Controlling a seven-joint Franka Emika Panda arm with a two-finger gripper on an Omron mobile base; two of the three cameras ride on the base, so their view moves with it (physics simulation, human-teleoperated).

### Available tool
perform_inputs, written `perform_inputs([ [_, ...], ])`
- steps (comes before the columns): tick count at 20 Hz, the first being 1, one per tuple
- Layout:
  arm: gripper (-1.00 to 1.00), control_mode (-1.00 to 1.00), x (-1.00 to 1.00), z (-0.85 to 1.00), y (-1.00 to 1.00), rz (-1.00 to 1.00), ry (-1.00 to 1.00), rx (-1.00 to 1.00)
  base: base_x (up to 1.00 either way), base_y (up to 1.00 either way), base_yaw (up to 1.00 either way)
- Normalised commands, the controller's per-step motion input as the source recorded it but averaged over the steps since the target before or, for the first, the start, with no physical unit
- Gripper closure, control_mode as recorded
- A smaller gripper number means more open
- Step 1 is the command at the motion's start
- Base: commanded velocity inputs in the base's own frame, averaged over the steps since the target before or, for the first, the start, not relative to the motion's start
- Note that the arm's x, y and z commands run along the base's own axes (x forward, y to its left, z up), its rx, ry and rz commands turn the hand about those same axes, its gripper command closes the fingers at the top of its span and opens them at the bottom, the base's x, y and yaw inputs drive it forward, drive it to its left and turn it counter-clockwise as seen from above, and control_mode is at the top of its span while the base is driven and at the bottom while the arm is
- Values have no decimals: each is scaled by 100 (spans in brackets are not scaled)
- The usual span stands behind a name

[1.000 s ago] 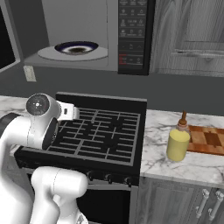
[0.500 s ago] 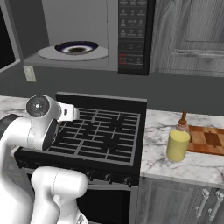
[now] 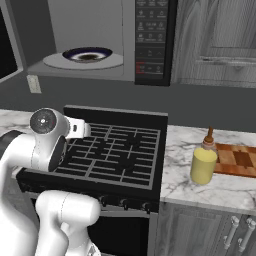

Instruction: Retrieve the reheated potato from the microwave, then place the potato, cheese, and condiment on the cutting board.

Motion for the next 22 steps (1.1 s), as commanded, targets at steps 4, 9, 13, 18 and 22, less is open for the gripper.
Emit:
perform_inputs([
  [4,100,100,0,0,0,0,0,0,0,0,0],
  [9,100,100,0,0,0,0,0,0,0,0,0],
  [13,100,100,0,0,0,0,0,0,0,0,0],
  [18,100,100,0,0,0,0,0,0,-11,0,0],
  [22,100,100,0,0,0,0,0,0,-51,-1,0],
])
